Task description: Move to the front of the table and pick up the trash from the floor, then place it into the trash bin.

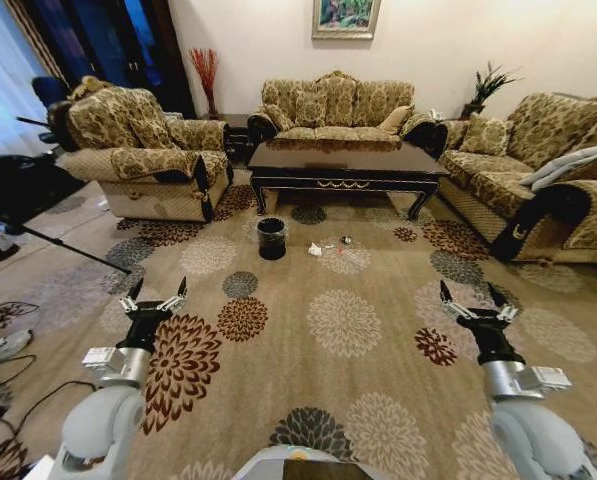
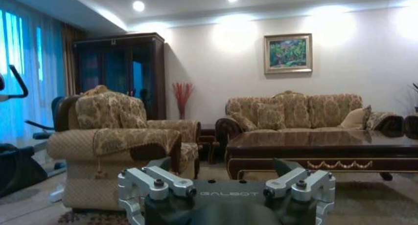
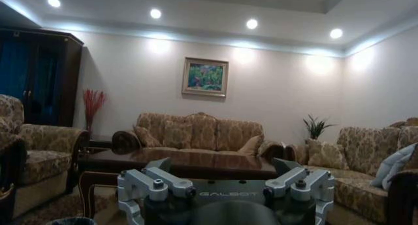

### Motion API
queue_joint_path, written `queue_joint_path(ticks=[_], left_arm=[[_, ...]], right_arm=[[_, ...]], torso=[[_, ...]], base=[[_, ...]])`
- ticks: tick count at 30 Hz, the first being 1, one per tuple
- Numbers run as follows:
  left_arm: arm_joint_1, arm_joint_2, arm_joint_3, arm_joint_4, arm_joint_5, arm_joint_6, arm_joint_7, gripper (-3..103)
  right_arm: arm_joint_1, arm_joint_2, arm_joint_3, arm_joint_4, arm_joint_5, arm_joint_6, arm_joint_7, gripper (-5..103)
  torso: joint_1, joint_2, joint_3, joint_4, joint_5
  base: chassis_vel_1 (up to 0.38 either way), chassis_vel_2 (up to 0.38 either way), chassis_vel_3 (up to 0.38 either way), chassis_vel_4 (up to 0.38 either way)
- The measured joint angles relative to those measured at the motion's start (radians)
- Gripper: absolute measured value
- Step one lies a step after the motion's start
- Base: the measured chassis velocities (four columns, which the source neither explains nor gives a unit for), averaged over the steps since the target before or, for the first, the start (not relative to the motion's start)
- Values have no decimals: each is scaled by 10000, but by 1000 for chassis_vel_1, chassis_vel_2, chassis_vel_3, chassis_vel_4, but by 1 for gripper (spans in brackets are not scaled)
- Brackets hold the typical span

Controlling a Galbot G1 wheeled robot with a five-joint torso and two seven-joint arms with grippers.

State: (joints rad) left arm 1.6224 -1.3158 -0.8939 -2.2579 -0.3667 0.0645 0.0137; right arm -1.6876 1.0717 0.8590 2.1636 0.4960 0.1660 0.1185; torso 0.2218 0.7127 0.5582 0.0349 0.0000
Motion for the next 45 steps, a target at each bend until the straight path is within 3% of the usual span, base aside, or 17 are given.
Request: queue_joint_path(ticks=[45], left_arm=[[-80,-125,97,240,157,-98,82,100]], right_arm=[[300,-166,-75,-251,27,-2,13,100]], torso=[[-573,-1409,-834,0,0]], base=[[0,0,0,0]])
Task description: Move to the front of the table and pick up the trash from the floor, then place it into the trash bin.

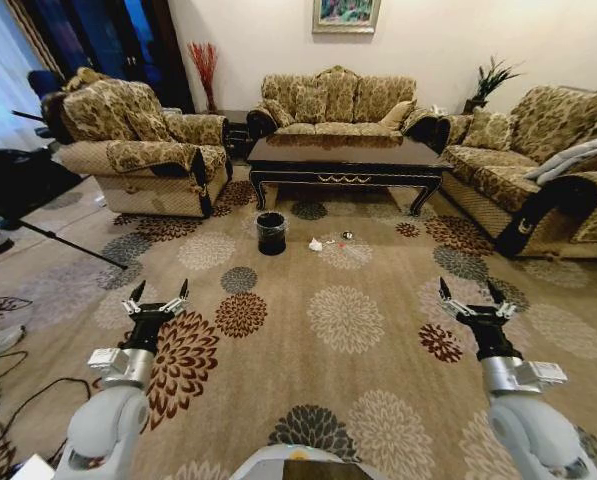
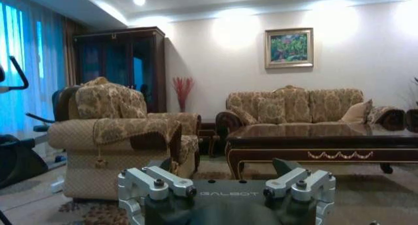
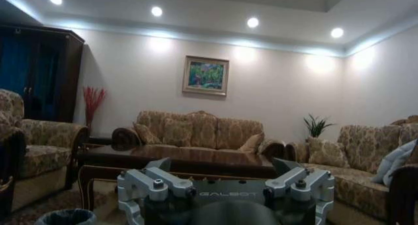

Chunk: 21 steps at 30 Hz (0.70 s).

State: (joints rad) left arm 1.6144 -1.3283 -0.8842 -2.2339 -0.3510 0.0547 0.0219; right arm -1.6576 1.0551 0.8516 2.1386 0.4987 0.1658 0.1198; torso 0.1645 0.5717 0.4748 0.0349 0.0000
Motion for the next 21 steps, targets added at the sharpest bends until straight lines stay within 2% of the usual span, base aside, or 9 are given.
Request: queue_joint_path(ticks=[21], left_arm=[[39,147,-29,-4,-58,-2,30,100]], right_arm=[[-56,26,3,20,-16,-16,3,100]], torso=[[-235,-620,-387,0,0]], base=[[0,0,0,0]])
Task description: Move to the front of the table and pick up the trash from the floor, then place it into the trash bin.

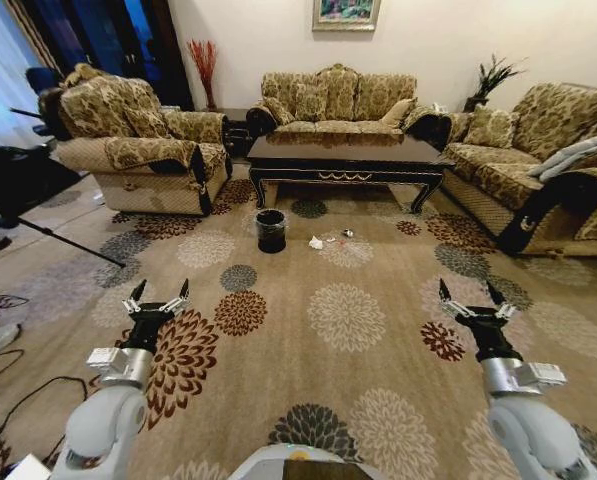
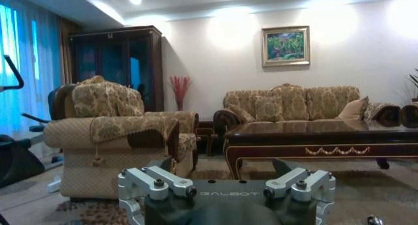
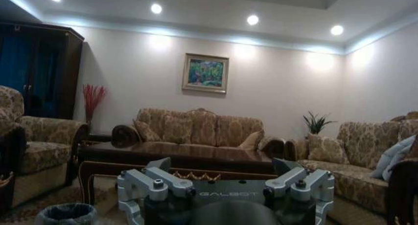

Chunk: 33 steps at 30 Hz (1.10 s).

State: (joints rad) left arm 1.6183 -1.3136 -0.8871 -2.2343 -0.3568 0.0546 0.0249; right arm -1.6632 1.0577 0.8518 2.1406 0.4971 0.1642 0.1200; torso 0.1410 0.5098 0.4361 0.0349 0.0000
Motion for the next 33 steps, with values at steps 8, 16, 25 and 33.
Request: queue_joint_path(ticks=[8,16,25,33], left_arm=[[-27,-78,22,50,44,-13,7,100],[-82,-91,30,130,58,-27,24,100],[-175,-81,62,229,58,-34,34,100],[-194,-40,59,237,17,-35,61,100]], right_arm=[[37,5,-21,-63,-5,-1,-1,100],[111,5,-61,-113,-4,-1,-3,100],[131,2,-76,-124,29,-16,1,100],[125,97,-100,-127,32,-19,5,100]], torso=[[-94,-235,-139,0,0],[-179,-452,-270,0,0],[-283,-747,-465,0,0],[-369,-986,-617,0,0]], base=[[0,0,0,0],[0,0,0,0],[0,0,0,0],[0,0,0,0]])
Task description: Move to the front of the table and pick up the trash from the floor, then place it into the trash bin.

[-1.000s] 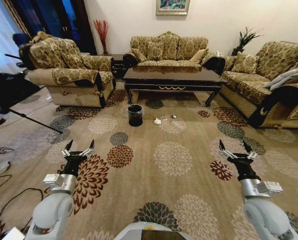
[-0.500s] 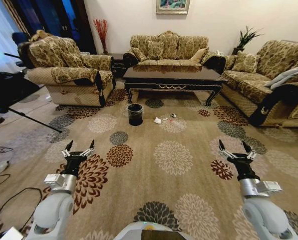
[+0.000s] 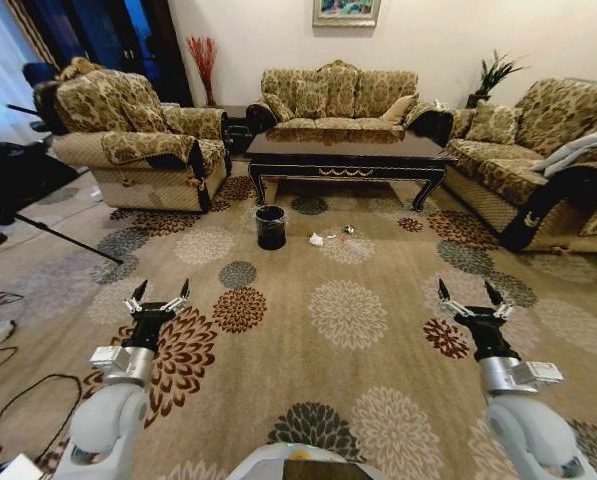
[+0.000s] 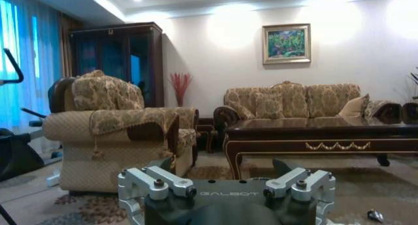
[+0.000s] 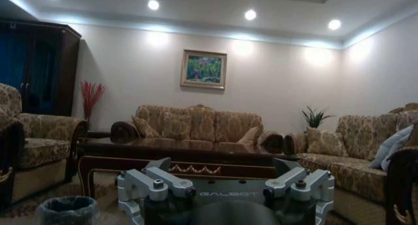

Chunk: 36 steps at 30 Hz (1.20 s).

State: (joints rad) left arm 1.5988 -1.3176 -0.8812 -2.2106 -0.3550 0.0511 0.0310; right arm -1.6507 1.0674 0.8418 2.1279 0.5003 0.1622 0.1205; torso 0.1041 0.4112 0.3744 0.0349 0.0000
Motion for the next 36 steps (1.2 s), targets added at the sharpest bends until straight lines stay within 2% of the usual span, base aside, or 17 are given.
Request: queue_joint_path(ticks=[36], left_arm=[[182,-168,-62,-261,-1,-42,28,100]], right_arm=[[-53,-39,-7,133,114,-58,46,100]], torso=[[-341,-986,-645,0,0]], base=[[0,0,0,0]])
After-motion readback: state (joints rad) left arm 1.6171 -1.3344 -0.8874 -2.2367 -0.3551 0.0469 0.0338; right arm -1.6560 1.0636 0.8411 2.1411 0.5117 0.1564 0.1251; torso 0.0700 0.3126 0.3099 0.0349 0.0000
